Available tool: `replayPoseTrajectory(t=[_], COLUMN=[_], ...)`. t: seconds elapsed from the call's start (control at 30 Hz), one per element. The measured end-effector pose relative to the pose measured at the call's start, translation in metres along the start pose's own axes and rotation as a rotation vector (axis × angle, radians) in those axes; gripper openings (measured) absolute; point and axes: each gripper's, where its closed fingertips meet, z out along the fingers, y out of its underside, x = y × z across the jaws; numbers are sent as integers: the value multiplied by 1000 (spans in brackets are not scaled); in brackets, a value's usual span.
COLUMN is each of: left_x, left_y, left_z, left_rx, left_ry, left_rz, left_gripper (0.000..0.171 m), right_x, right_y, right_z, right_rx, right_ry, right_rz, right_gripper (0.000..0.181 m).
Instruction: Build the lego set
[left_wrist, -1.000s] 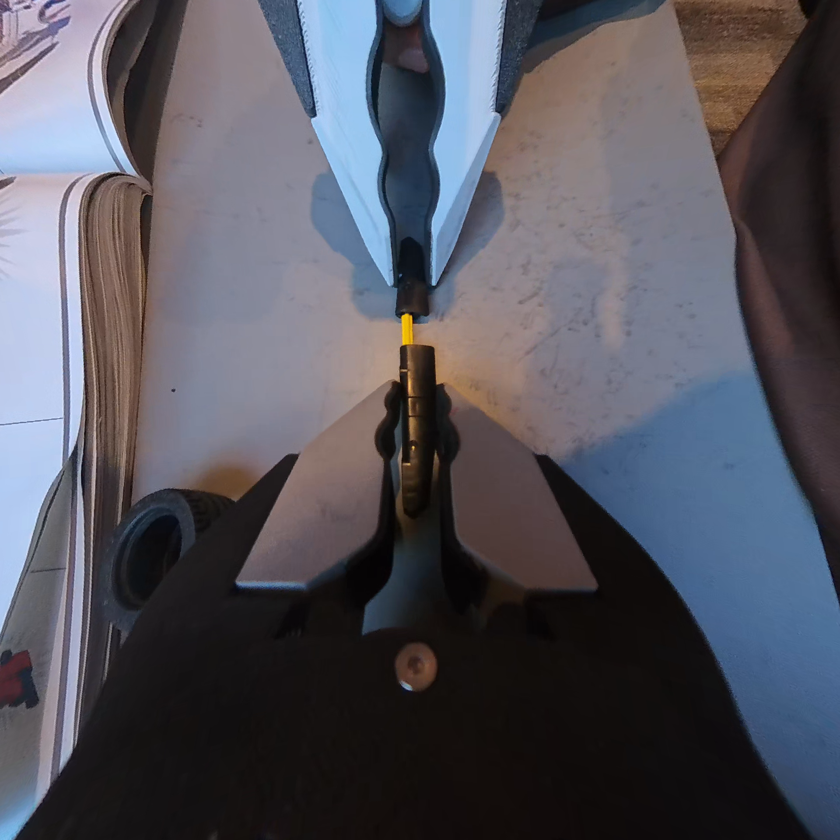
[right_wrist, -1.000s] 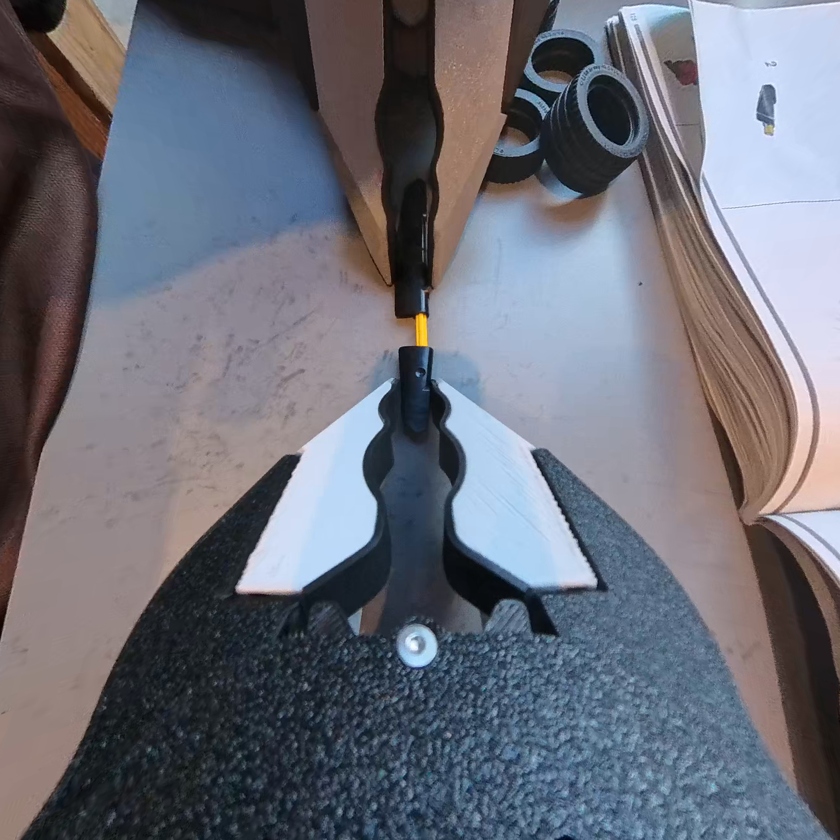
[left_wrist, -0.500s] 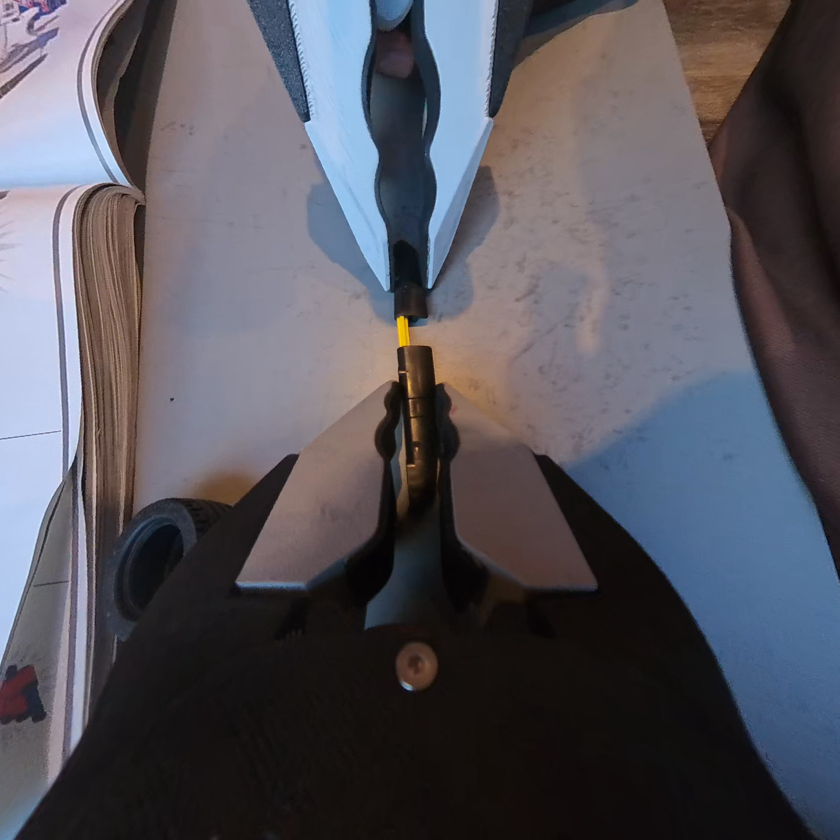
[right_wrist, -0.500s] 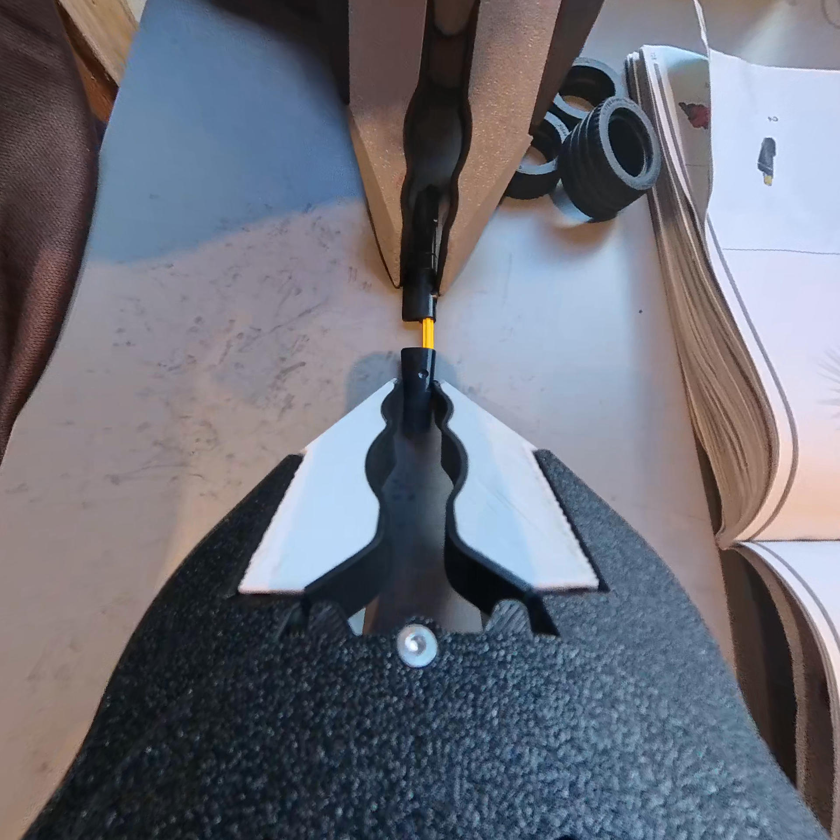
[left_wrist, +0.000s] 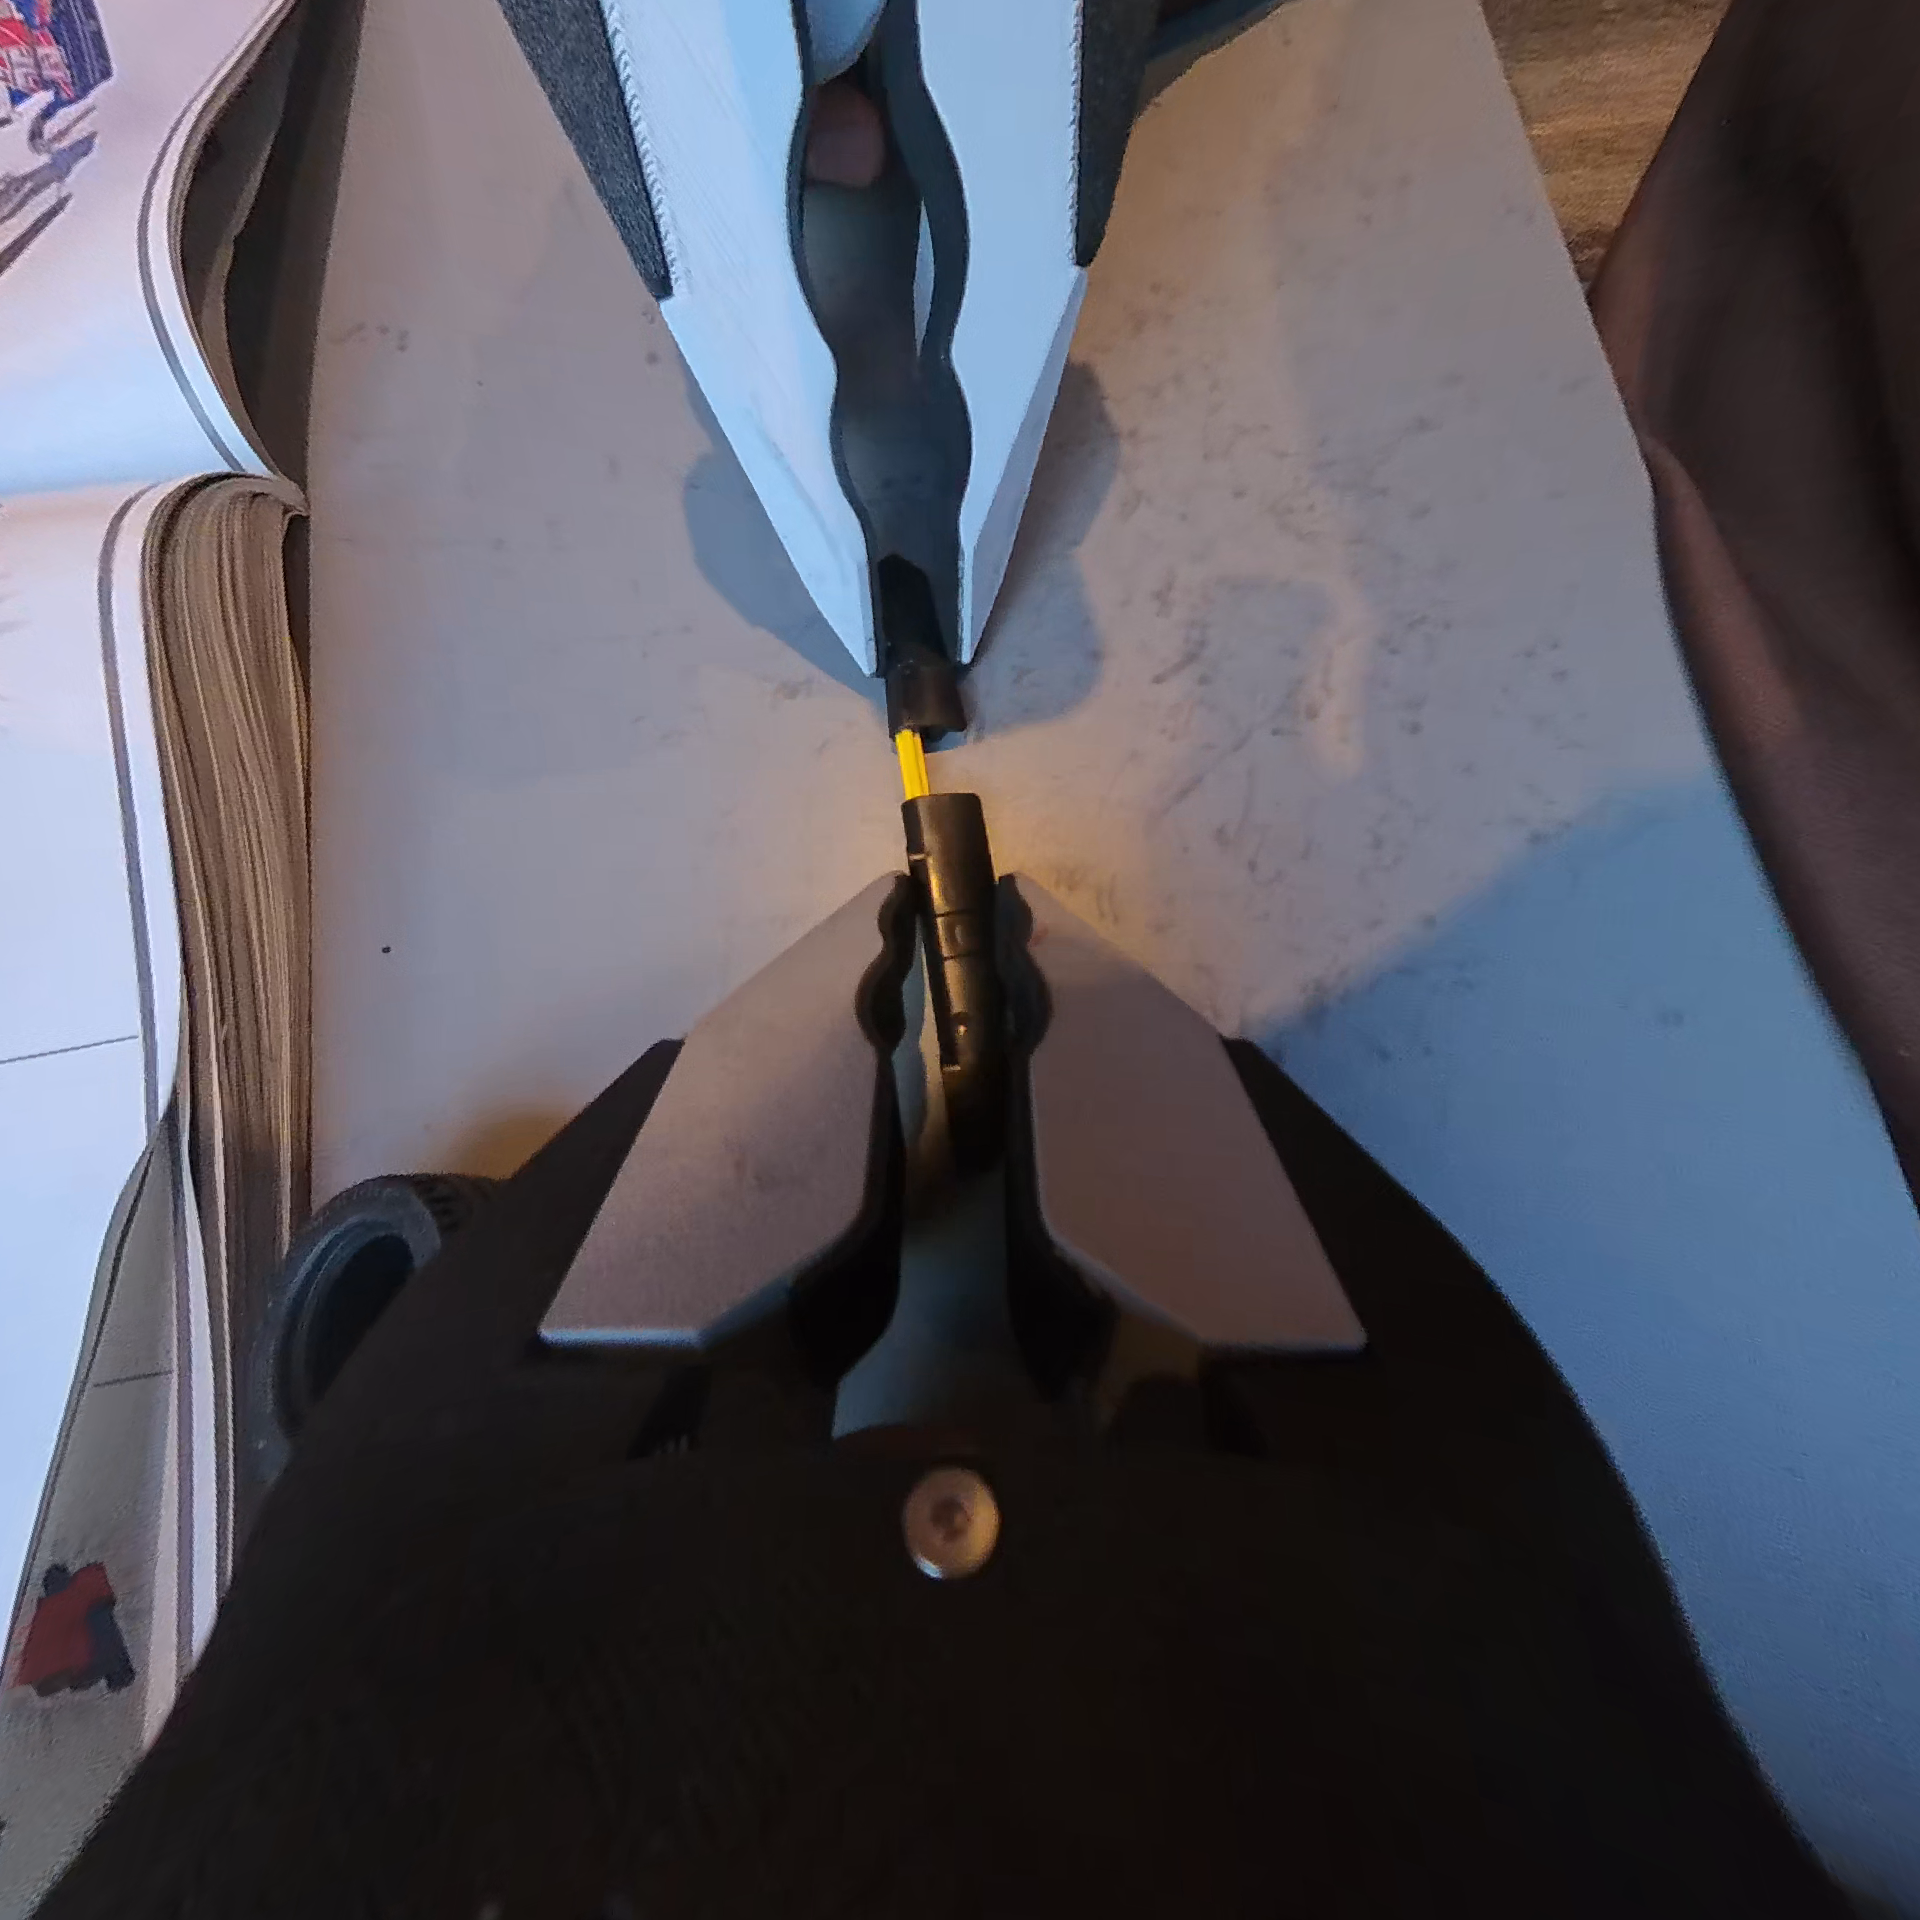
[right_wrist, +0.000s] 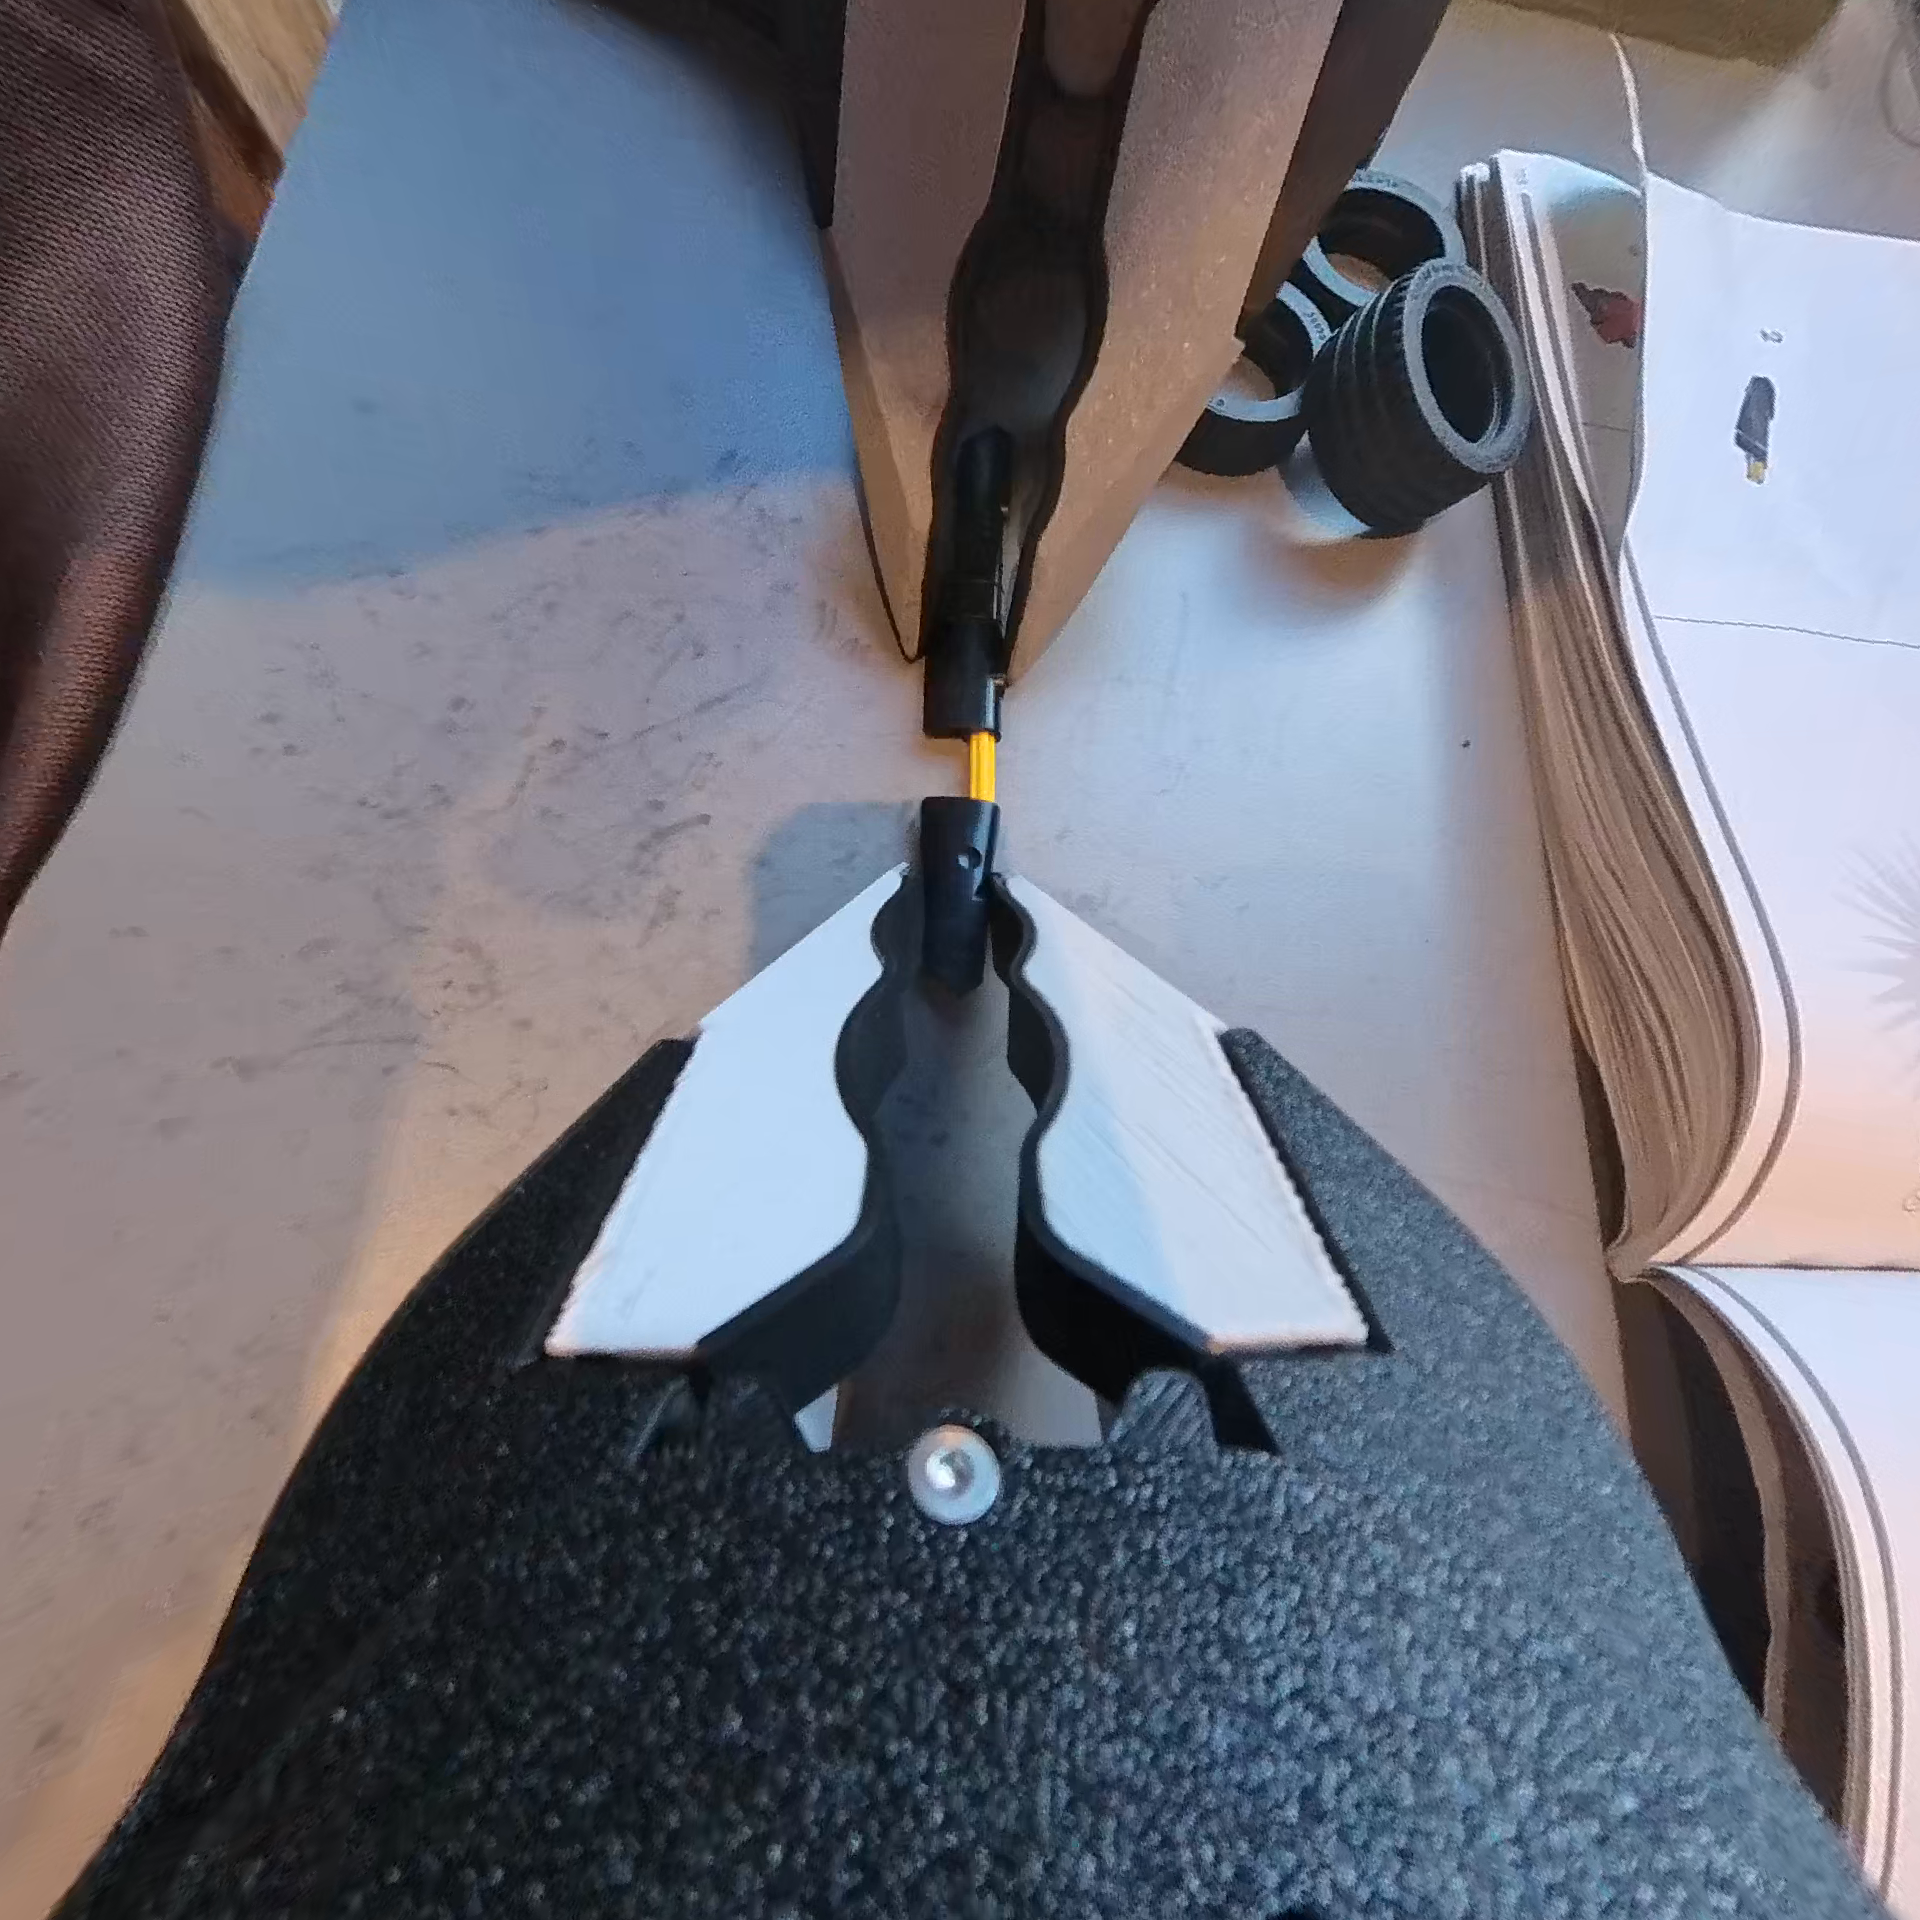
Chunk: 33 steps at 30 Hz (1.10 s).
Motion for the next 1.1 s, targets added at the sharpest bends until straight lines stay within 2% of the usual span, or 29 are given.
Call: replayPoseTrajectory(t=[0.6, 0.73, 0.8, 0.9, 1.0, 1.1], left_x=[0, -5, -4, -4, -4, -4], left_y=[-5, -6, -7, -9, -9, -9], left_z=[5, 6, 7, 10, 10, 9], left_rx=[-33, 1, 4, 3, 5, 6], left_ry=[65, 19, -8, -11, -20, -23], left_rz=[80, -27, -25, -39, -39, -40], left_gripper=[13, 13, 12, 13, 13, 13], right_x=[-1, 1, 3, 9, 9, 6], right_y=[-1, -1, 0, 2, 4, 18], right_z=[2, 3, 2, -7, -21, -22], right_rx=[-16, -13, -7, -7, 41, -5], right_ry=[-144, -98, -57, 19, 11, -14], right_rz=[-25, 77, 96, 110, 185, 233], right_gripper=[11, 12, 13, 28, 28, 23])
